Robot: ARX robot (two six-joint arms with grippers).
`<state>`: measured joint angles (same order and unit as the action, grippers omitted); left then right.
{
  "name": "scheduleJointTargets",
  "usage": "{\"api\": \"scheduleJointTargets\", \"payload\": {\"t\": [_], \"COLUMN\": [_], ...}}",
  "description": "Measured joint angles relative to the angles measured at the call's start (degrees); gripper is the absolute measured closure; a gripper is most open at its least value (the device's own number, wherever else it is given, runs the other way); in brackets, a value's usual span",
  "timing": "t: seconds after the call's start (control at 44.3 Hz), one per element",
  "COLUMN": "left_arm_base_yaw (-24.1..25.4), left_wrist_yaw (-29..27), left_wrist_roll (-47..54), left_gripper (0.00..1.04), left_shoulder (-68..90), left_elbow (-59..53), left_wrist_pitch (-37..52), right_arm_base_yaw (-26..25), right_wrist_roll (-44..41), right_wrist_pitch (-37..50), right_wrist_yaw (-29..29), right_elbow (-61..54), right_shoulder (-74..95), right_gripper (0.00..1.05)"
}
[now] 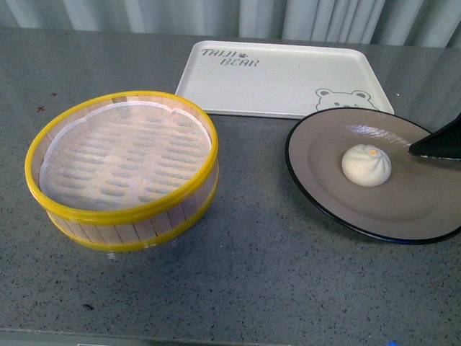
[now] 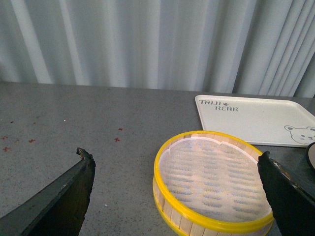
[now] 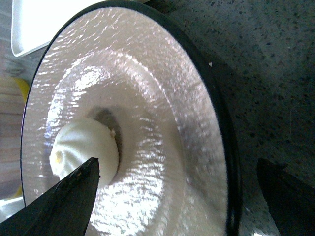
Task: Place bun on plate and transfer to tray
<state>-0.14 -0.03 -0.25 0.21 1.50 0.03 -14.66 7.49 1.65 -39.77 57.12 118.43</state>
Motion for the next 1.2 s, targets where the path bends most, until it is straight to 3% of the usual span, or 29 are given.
{"api": "scheduleJointTargets", "payload": {"t": [0.203,0.339,0.474,0.587,0.813,0.971,1.062,1.197], "left_arm_base_yaw": [0.0,0.0,0.0,0.0,0.0,0.0,0.0,0.0], "left_wrist_yaw": [0.0,0.0,0.0,0.0,0.0,0.0,0.0,0.0], "left_wrist_roll": [0.0,0.0,0.0,0.0,0.0,0.0,0.0,0.0], "left_gripper": [0.07,0.07,0.07,0.07,0.07,0.07,0.07,0.07], "left_shoulder": [0.0,0.0,0.0,0.0,0.0,0.0,0.0,0.0], "left_elbow": [0.0,0.0,0.0,0.0,0.0,0.0,0.0,0.0], "left_wrist_pitch": [0.0,0.0,0.0,0.0,0.0,0.0,0.0,0.0], "right_arm_base_yaw": [1.0,1.4,1.4,1.4,0.4,-0.8,-1.2,-0.4], "right_wrist_roll": [4.2,6.3,8.2,10.6,12.6,17.0,25.5,37.2], "right_wrist_pitch": [-1.3,-4.6,-6.5,-3.7,8.3,22.6,35.7,50.4], "right_wrist_yaw": [0.7,2.1,-1.9,-4.5,-8.0,-12.8,-17.0,-18.2], "right_elbow": [3.8,5.2,6.3,5.4,-3.1,-8.9,-12.1,-11.8], "right_shoulder": [1.5,2.2,2.1,1.0,-3.7,-5.4,-5.4,-3.7], "right_gripper": [0.45,0.76,0.95,1.01,1.02,1.02,1.02,1.02]}}
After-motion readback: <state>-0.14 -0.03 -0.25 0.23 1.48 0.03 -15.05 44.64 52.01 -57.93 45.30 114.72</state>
